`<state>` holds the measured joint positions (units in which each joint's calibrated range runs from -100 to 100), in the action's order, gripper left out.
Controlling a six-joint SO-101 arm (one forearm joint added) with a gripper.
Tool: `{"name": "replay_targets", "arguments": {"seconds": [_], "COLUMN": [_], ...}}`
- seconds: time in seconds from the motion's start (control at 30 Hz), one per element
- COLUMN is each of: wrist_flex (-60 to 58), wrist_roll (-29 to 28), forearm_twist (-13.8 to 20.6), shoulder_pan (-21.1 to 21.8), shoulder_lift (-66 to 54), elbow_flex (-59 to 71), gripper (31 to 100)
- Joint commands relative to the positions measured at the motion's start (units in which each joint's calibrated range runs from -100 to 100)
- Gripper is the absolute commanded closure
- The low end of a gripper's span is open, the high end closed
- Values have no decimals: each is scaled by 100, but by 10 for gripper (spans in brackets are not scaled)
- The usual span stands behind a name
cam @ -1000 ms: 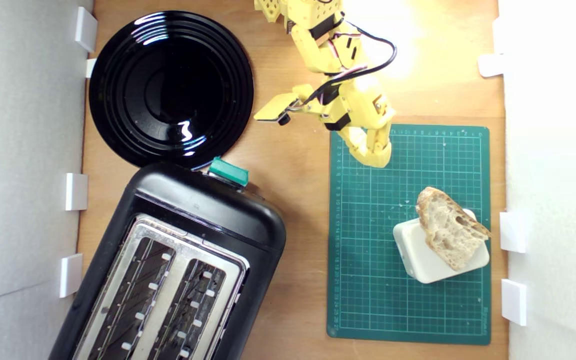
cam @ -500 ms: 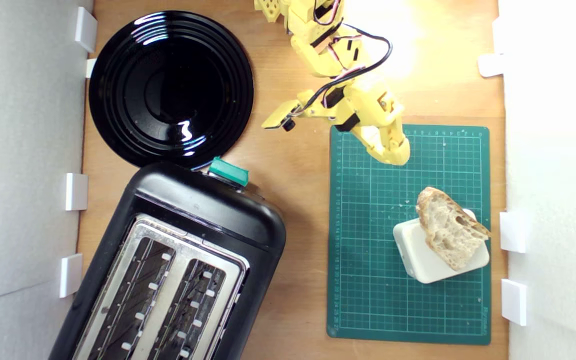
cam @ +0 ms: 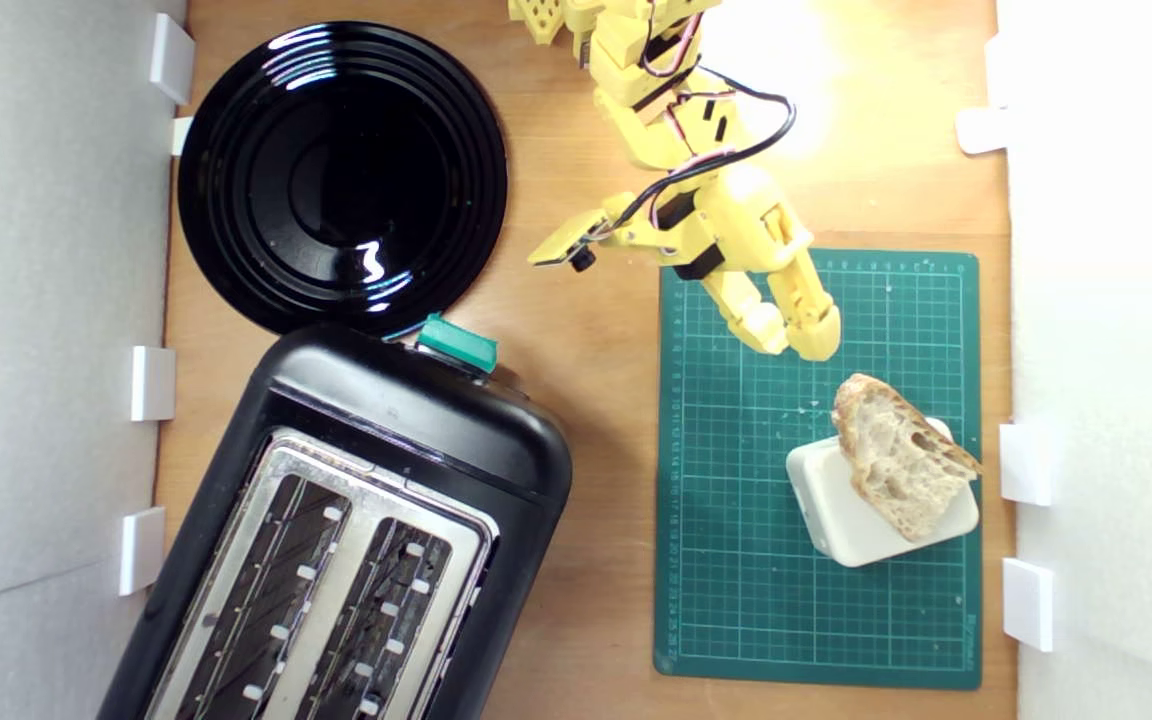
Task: Pick bread and place in toaster
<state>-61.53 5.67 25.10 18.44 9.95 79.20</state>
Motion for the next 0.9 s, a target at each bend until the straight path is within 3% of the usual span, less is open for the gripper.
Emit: {"name": "replay_targets", "arguments": {"seconds": [0.0, 0.1, 0.87], "wrist_flex": [-213, -264, -861], "wrist_roll": [22, 22, -119], "forearm_twist": [-44, -53, -144], "shoulder_pan": [73, 73, 347], "shoulder_lift": [-39, -39, 785], "elbow_flex": [-198, -198, -834], "gripper": [492, 463, 466]}}
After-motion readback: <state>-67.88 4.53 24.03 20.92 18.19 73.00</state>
